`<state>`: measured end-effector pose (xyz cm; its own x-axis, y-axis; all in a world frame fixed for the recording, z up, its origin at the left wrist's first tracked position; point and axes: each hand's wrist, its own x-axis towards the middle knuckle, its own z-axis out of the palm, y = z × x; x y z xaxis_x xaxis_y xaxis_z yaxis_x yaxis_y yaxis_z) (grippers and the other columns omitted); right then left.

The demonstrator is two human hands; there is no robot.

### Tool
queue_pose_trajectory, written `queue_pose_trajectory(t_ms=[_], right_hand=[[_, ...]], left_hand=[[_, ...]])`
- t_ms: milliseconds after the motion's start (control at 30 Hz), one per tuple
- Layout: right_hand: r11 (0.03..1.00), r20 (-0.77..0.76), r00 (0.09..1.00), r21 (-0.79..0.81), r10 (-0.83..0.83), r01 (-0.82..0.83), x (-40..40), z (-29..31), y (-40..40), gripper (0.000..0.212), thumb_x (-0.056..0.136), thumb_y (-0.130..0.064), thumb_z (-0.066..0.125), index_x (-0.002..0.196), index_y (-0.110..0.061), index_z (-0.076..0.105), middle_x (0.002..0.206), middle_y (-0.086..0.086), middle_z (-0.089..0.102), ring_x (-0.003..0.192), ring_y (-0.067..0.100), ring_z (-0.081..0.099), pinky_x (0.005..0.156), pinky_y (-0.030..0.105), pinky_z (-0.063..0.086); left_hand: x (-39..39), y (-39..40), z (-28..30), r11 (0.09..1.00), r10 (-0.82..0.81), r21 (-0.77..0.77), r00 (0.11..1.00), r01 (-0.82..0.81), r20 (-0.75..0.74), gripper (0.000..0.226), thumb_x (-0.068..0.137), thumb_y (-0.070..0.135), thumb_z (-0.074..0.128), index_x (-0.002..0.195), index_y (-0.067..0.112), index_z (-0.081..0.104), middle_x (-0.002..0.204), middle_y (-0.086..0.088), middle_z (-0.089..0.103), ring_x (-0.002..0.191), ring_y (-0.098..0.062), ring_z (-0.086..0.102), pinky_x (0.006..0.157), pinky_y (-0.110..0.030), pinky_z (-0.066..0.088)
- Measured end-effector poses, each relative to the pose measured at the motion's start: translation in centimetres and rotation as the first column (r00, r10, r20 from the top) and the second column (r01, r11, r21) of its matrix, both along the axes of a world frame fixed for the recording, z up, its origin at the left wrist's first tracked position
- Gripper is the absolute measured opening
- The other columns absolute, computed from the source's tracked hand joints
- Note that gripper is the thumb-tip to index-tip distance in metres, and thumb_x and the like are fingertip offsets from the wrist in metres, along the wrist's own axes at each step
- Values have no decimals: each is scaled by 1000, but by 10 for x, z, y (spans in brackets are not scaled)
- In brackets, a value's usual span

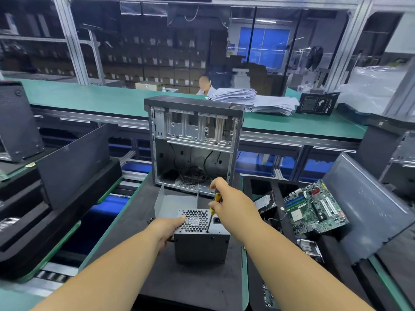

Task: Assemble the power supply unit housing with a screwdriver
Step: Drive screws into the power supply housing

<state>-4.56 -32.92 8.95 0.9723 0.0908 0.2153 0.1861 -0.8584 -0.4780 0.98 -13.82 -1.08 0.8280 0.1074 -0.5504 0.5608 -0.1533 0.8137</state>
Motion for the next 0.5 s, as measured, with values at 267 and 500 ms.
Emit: queue_pose_trajectory(t_ms=[267,500], right_hand=[[959,74,995,279,-71,48,19,11,-3,25,96,-27,60,104,-44,43,84,-11,61,76,9,60,63,31,52],[877,50,988,468,-145,105,68,-1,27,19,90,-30,68,93,-40,52,81,-19,67,75,-1,61,63,26,49]], left_hand=[[28,31,1,1000,-30,-8,998,30,56,30,97,40,53,102,14,67,94,1,72,63,-12,45,60,-28,35],[68,76,-11,972,-87,235,950,14,301,8,84,19,68,83,26,71,84,9,71,84,-12,63,69,-27,46]])
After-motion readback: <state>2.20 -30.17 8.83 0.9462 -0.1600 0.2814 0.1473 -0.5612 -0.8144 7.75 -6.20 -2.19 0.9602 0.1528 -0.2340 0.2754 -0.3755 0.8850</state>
